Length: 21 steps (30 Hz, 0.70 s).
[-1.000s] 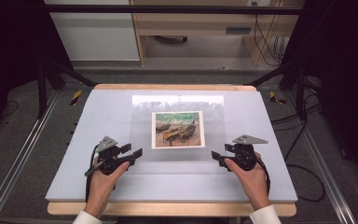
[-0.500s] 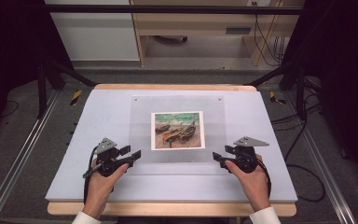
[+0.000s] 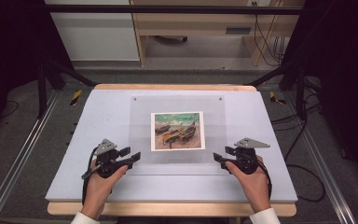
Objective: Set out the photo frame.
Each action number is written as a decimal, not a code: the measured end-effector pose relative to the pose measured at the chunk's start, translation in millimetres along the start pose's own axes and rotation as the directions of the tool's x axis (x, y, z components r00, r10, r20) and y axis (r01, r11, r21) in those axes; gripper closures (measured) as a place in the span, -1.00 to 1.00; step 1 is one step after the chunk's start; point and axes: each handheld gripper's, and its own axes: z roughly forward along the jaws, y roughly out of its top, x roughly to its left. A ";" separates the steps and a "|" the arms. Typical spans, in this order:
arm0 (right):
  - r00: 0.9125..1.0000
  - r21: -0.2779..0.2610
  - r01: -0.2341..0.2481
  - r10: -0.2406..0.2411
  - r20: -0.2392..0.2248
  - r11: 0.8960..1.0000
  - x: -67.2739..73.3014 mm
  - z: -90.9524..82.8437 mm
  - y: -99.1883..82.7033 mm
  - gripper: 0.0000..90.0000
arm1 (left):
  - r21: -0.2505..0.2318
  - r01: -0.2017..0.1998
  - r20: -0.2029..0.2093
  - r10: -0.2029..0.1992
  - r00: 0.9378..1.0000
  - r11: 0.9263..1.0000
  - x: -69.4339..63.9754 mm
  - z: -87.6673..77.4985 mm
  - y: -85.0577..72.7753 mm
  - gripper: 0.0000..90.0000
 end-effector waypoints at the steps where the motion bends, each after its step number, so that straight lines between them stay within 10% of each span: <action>1: 1.000 0.000 0.001 -0.001 0.002 1.000 0.3 -0.3 -0.2 -0.10 | 0.001 -0.002 0.000 0.002 1.000 1.000 -0.1 -0.2 0.0 0.00; 21: 1.000 0.007 0.011 -0.011 0.014 1.000 3.9 -6.4 -4.7 0.00 | 0.019 -0.032 0.001 0.032 0.999 0.999 -1.5 -5.3 -1.6 0.08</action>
